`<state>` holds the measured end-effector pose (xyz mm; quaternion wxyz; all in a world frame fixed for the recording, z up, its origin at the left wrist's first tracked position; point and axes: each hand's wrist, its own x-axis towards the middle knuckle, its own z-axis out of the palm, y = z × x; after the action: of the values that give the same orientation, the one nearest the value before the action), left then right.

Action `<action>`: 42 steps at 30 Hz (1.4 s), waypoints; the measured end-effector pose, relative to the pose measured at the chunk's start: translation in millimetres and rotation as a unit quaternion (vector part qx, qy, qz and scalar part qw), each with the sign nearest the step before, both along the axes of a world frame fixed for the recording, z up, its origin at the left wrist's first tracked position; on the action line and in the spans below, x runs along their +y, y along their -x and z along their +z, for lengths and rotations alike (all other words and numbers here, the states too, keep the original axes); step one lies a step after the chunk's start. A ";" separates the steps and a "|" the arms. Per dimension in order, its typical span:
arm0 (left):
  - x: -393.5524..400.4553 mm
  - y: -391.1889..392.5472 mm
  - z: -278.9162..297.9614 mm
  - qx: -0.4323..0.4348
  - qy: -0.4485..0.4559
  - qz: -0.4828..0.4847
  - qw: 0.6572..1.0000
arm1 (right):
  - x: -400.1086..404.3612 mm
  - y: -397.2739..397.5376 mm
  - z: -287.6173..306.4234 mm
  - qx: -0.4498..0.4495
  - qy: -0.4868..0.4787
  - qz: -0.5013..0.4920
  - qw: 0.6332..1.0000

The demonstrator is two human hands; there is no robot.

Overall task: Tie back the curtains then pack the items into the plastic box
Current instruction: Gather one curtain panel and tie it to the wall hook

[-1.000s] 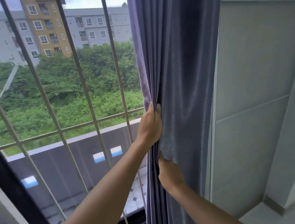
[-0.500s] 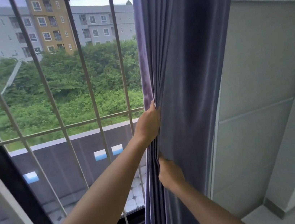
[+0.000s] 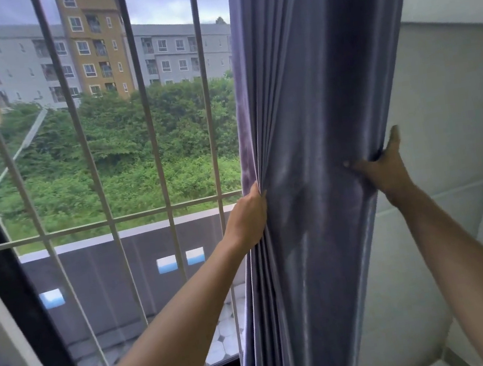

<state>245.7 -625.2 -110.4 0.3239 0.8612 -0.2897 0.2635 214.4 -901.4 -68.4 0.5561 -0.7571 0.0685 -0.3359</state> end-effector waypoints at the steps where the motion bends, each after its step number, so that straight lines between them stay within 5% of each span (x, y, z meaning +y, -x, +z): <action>1: -0.8 -0.1 -0.5 -0.001 0.003 -0.003 1.000 | -1.2 -0.6 -5.4 0.018 0.014 0.021 1.000; 13: -1.0 -3.4 -1.0 0.040 0.004 -0.012 0.999 | 99.5 7.4 -129.0 0.211 0.161 0.027 0.964; 22: -5.1 -3.5 -4.1 0.043 0.049 -0.051 0.997 | 153.9 19.6 -180.5 0.249 0.241 0.079 0.935; 36: -32.2 12.2 -5.0 0.105 0.043 -0.090 0.990 | 178.0 28.2 -204.0 0.343 0.284 0.067 0.893; 42: -43.2 7.8 -6.5 0.109 0.012 -0.026 0.994 | 179.0 31.1 -206.0 0.334 0.175 0.107 0.920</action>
<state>238.0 -668.4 -116.9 0.3705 0.8731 -0.2720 0.1628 183.3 -722.4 -274.4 0.3922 -0.9133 0.1093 -0.0083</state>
